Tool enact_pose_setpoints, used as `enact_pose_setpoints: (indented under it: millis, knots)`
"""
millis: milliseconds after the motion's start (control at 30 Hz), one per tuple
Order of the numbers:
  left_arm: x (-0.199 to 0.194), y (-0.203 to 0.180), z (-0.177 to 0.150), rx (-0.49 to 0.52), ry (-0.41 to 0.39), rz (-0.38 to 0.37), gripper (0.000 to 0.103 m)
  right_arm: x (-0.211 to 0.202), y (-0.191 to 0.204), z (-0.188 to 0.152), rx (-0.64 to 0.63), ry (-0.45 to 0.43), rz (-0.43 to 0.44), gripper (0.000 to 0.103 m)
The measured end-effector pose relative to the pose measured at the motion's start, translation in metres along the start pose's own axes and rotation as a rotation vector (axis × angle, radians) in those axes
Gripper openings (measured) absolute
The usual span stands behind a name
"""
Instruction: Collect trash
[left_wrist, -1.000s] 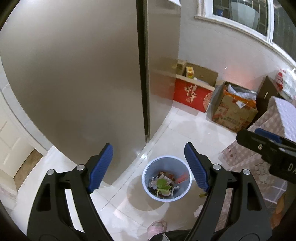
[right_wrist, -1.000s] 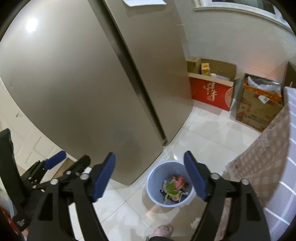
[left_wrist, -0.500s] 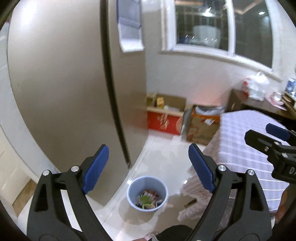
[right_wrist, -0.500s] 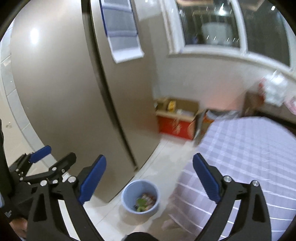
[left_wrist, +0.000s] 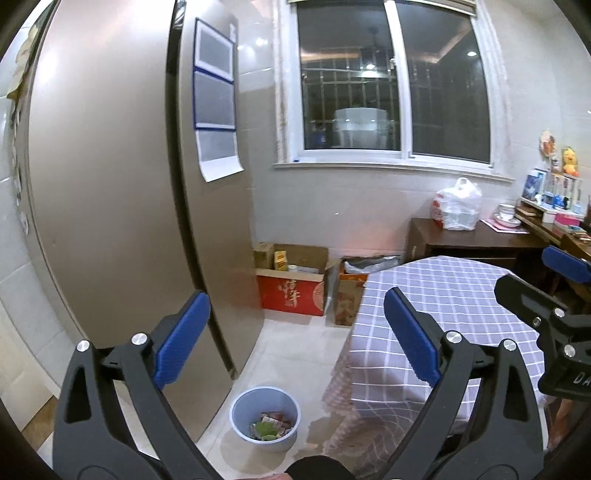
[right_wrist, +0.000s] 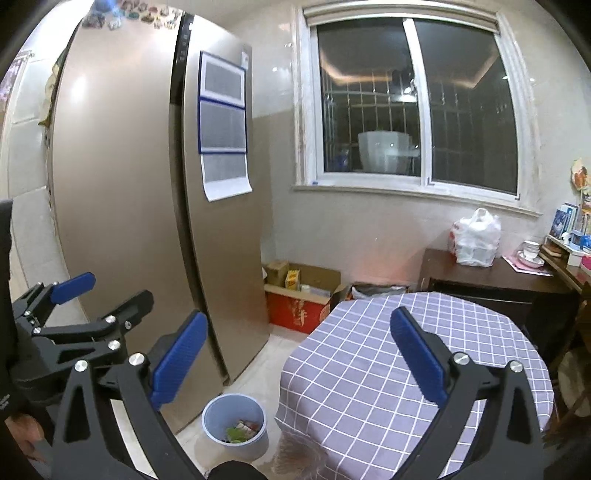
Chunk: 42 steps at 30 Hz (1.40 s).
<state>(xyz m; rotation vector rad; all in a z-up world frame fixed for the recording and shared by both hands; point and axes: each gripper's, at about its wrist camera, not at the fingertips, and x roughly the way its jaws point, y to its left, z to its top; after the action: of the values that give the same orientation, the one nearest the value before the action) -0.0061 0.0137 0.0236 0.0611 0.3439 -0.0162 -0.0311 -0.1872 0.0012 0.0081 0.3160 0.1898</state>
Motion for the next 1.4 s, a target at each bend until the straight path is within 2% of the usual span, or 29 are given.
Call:
enact_pose_setpoints:
  millis: [267,567,1400]
  knots:
    - [-0.010,-0.007,0.008,-0.008,-0.016,0.005,0.093,-0.028,-0.003,-0.001,-0.010,-0.027,-0.028,0.098]
    - [-0.006,-0.010,0.010,-0.002,-0.013,-0.017,0.093,-0.023,-0.004,0.003,-0.003,-0.028,-0.032,0.098]
    - [0.002,-0.017,0.013,0.010,-0.010,-0.019,0.093,-0.010,-0.005,0.003,-0.001,-0.010,-0.008,0.098]
